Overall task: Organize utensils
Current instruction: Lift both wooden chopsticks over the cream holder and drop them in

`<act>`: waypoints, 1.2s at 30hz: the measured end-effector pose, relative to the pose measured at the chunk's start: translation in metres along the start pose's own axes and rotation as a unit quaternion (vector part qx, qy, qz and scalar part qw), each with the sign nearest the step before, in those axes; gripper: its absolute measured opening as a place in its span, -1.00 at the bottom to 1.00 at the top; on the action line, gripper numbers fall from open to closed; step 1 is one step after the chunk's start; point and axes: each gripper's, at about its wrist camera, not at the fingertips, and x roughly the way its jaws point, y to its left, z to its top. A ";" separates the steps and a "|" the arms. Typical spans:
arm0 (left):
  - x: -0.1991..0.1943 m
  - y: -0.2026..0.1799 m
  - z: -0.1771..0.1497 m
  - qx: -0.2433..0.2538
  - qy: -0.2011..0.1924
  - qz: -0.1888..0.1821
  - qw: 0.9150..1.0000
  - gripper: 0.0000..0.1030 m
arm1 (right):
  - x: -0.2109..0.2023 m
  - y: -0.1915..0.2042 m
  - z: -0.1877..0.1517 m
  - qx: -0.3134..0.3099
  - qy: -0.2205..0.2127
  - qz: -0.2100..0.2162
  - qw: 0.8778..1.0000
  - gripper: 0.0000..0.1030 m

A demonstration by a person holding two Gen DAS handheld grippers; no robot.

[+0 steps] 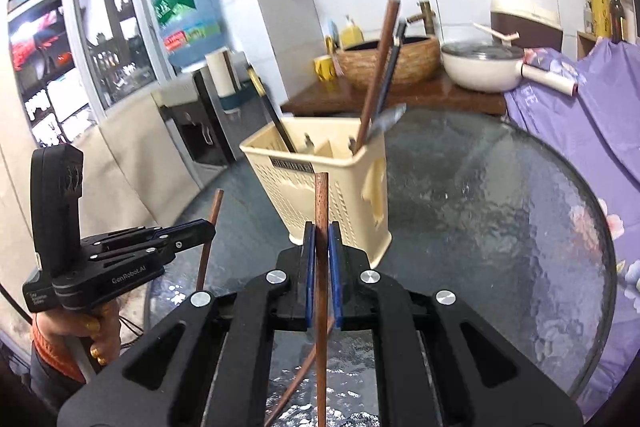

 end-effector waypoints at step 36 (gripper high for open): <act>-0.081 -0.027 0.039 0.050 -0.078 -0.045 0.995 -0.87 | -0.055 0.038 0.044 -0.076 -0.048 0.026 0.996 -0.86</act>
